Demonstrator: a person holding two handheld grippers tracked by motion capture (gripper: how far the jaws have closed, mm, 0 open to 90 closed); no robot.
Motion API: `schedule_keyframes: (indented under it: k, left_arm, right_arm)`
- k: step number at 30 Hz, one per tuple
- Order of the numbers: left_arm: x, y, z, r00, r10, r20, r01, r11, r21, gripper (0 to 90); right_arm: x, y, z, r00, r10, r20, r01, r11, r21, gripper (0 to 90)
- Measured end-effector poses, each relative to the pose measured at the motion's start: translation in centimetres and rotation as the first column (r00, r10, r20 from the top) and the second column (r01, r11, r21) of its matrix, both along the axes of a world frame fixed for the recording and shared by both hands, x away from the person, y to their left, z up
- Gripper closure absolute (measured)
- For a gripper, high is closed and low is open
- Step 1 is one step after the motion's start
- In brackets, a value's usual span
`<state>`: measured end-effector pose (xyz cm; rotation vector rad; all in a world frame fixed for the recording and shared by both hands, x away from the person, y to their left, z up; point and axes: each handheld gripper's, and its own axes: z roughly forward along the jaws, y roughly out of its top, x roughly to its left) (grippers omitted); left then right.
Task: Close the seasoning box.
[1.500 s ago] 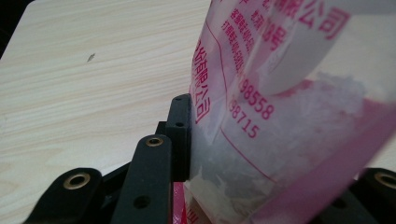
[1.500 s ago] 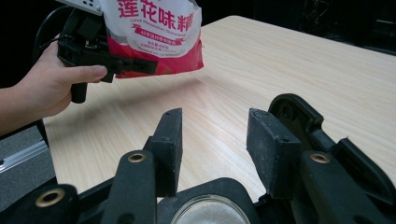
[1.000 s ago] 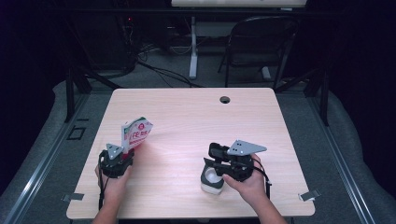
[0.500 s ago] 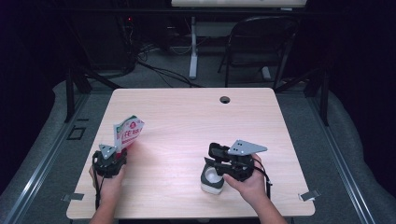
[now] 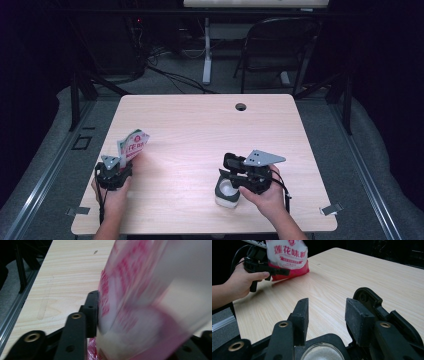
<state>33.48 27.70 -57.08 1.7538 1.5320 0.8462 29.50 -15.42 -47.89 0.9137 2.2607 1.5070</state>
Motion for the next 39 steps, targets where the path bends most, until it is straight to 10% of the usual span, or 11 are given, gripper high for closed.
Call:
schedule_keyframes:
  k: [6,27,39]
  left_arm:
    - [-0.1,-0.5,0.1,0.9989,-0.020,0.041,0.019,0.9994,0.028,43.6]
    - [-0.7,-2.6,1.9,0.9894,-0.131,0.062,0.133,0.9907,-0.031,29.9]
    - [-1.6,-6.6,2.4,0.9540,-0.296,0.047,0.296,0.9551,0.004,28.7]
  right_arm:
    - [0.0,0.0,0.0,1.0000,-0.001,0.000,0.001,1.000,0.000,53.6]
    - [-0.4,-0.4,1.2,0.9994,-0.009,0.033,0.008,1.000,0.010,52.0]
    - [-0.4,-2.2,1.7,0.9969,-0.066,0.044,0.065,0.997,0.028,51.0]
